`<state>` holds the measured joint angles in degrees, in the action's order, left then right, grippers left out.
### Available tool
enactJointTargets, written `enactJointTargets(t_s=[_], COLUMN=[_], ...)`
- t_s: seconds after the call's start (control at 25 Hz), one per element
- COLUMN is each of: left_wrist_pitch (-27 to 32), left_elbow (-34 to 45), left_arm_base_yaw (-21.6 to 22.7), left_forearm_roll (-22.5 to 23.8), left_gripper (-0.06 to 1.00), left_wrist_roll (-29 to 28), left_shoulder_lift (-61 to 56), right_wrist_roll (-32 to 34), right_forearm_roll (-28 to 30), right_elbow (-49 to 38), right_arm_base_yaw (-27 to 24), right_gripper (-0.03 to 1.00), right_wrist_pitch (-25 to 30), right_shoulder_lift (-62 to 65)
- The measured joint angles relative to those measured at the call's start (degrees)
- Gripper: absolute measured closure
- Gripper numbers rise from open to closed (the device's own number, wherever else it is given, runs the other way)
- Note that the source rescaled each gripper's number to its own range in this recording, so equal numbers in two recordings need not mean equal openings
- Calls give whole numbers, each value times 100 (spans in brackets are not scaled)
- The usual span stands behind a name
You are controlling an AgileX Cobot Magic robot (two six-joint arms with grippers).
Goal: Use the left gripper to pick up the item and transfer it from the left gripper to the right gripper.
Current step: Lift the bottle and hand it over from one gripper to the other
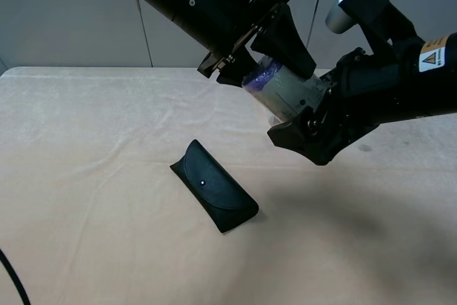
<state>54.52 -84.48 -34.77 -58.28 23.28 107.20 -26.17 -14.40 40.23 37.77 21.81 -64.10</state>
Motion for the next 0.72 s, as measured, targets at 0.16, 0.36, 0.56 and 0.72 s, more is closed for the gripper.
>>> enactJointTargets(t_s=[0.16,0.36,0.56,0.72], left_wrist_pitch=[-8,-15,-26,-38], left_elbow=[0,0,0,0], left_arm_base_yaw=[0,0,0,0], left_forearm_roll=[-22,-26,-26,-20], left_gripper=[94,94,94,94], left_wrist_roll=[2,2,2,2], left_shoulder_lift=[4,4,4,4], right_wrist_roll=[0,0,0,0], right_forearm_roll=[-2,-2,-2,-2], right_elbow=[0,0,0,0], right_arm_base_yaw=[0,0,0,0], right_gripper=[93,93,93,93], right_wrist_pitch=[-9,-15,-15,-20], right_shoulder_lift=[0,0,0,-4])
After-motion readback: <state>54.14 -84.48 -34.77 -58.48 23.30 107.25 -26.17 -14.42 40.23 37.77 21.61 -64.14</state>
